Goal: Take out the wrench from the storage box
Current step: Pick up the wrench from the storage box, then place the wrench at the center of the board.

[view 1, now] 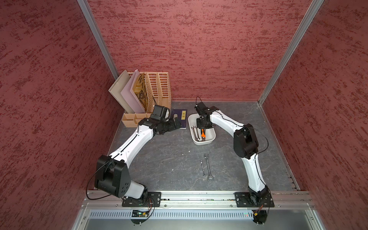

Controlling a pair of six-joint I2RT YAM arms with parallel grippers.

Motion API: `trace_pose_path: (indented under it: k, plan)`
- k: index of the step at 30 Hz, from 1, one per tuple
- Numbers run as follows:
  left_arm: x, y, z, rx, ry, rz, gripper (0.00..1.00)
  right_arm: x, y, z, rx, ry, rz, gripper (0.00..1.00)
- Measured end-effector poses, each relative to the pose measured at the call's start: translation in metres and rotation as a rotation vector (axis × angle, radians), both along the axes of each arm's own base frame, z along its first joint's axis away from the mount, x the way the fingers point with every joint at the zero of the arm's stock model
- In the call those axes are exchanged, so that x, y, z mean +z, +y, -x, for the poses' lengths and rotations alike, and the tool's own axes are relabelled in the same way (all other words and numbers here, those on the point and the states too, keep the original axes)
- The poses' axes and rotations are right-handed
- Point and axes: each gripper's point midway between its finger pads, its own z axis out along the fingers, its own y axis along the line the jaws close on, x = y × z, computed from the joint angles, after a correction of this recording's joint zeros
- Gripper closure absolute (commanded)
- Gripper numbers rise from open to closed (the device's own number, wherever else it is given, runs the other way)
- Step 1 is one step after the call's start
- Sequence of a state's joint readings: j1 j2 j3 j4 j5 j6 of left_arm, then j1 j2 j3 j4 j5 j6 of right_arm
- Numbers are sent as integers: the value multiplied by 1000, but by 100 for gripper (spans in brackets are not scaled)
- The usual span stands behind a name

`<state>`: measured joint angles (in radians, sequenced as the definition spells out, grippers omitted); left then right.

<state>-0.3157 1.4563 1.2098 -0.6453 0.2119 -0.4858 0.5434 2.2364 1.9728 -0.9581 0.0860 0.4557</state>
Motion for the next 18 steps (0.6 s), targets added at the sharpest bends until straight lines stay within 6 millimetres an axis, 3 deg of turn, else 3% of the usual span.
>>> trace_pose_path:
  k: [9, 14, 18]
  plan:
    - [7, 4, 0, 16, -17, 6, 0, 58, 18, 21, 26, -88, -39, 100]
    - [24, 6, 4, 27, -56, 22, 0, 86, 40, 74, 85, -115, -71, 100]
    - [38, 5, 13, 23, -96, 34, 0, 91, 51, 126, 125, -114, -86, 100]
